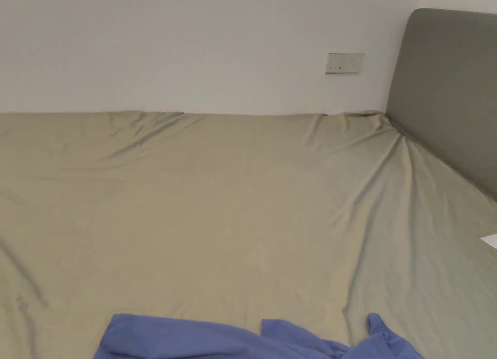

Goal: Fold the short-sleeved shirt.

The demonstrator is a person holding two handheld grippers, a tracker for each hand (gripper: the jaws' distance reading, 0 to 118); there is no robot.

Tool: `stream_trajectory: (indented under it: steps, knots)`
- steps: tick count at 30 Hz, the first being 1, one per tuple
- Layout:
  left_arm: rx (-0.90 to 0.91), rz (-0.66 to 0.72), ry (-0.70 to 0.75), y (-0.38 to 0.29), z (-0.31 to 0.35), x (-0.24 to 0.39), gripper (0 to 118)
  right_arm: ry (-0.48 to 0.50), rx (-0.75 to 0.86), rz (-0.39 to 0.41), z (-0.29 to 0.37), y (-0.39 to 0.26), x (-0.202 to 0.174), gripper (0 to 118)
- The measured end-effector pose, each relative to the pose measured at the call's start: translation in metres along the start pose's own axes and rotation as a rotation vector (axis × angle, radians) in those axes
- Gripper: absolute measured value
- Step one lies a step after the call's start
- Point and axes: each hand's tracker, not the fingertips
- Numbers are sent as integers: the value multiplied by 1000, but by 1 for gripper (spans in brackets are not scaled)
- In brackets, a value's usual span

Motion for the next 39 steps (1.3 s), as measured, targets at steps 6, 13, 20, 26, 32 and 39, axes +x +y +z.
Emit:
stream_trajectory:
  steps: [6,13,20,26,32,39]
  knots:
    - [13,77,267,-21,41,-59,0,50,-30,48,-5,-10,-24,0]
    - [-53,261,340,-49,59,-100,0,67,-73,75,-15,-14,-36,0]
    - [-24,204,325,-25,44,-107,0,65,-84,86,-25,-10,-40,0]
    - [3,143,264,24,-8,-146,26,43,-85,71,-32,-5,-35,0]
    - [-75,234,196,65,-78,-195,108,-1,-118,86,-45,-5,-30,0]
    - [-288,218,257,70,-144,-226,102,-12,-165,102,-66,-4,-31,0]
